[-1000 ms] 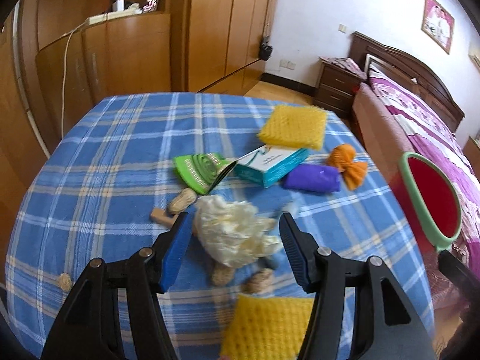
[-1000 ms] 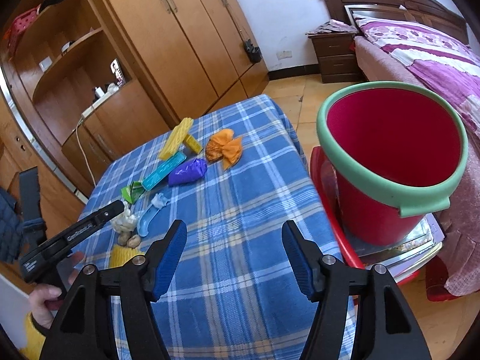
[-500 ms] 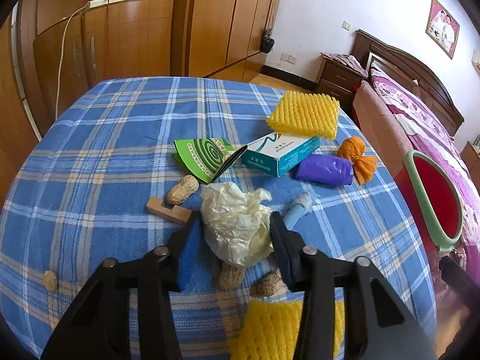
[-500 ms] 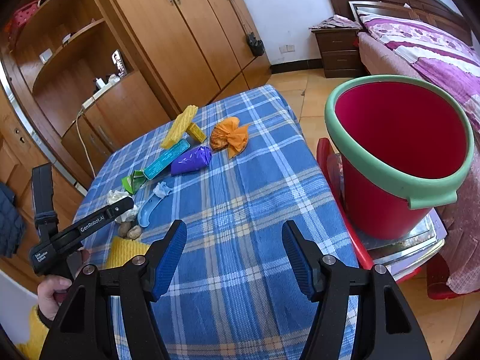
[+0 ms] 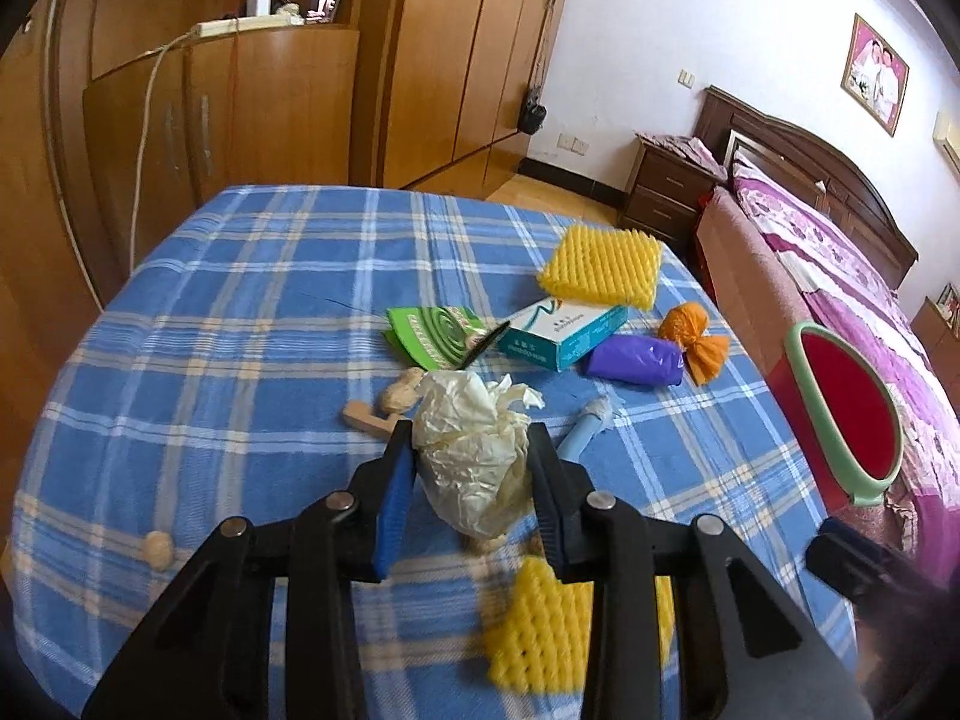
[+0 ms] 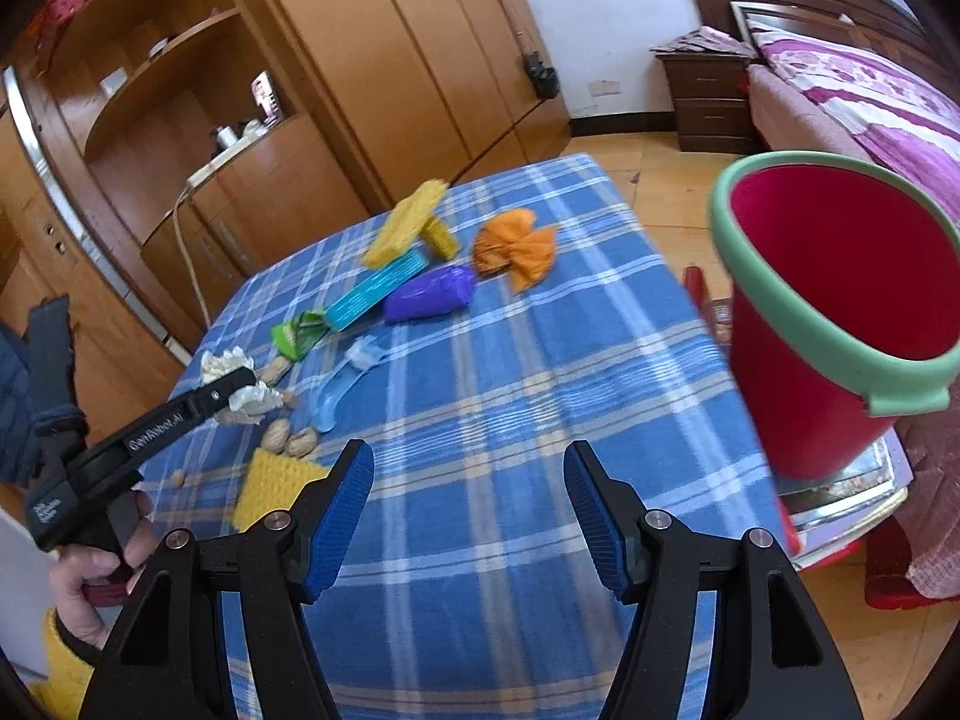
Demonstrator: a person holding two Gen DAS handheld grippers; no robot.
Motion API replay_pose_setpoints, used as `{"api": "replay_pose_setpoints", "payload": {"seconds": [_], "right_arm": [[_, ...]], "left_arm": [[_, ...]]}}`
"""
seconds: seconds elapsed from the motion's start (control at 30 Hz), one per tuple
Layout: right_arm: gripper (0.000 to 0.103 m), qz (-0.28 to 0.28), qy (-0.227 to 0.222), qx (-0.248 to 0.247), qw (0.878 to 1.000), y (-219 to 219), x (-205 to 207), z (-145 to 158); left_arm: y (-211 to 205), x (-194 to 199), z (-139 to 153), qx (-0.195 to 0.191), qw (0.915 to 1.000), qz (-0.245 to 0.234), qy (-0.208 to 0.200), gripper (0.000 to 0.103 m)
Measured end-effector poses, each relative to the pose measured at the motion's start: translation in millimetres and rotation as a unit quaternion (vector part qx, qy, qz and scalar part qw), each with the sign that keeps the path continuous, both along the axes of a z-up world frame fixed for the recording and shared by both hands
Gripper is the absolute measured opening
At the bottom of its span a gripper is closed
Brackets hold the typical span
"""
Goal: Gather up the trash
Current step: 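Grasp the white plastic bag with the left tool while the right tool grasps the yellow foam net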
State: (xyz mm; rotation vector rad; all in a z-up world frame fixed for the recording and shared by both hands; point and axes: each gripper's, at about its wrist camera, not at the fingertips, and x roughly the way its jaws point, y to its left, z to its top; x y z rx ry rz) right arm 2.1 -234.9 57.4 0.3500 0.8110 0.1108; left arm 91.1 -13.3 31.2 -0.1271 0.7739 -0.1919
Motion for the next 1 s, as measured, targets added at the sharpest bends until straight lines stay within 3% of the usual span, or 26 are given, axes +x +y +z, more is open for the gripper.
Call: {"api": "replay_pose_setpoints", "payload": {"seconds": [0.1,0.17,0.6,0.8,0.87,0.97,1.0], "right_arm": [[0.068,0.020,0.003,-0.002,1.000,15,5,-3],[0.076,0.035,0.007,0.001,0.999,28,10,-5],[0.076,0.109,0.031,-0.026,0.993,94,28,-30],[0.042,0.115,0.035,-0.012,0.993,99,28,-36],[0.024,0.118,0.039,-0.010,0.992,100,30,-38],[0.010,0.120,0.035,0.005,0.992,98,27,-38],[0.010,0.120,0.029,0.002,0.992,97,25,-37]], "left_arm": [[12,-9,6,0.002,0.9999,0.009,-0.006,0.037],[21,-15,8,0.005,0.9998,0.016,-0.008,0.037],[63,-35,0,0.000,0.9984,0.056,0.000,0.037],[65,-37,-3,-0.002,0.9985,0.056,-0.001,0.037],[63,-36,-5,-0.004,0.9985,0.054,0.001,0.037],[60,-36,-6,-0.005,0.9988,0.049,0.005,0.037],[58,-36,-7,-0.005,0.9989,0.047,0.005,0.037]]}}
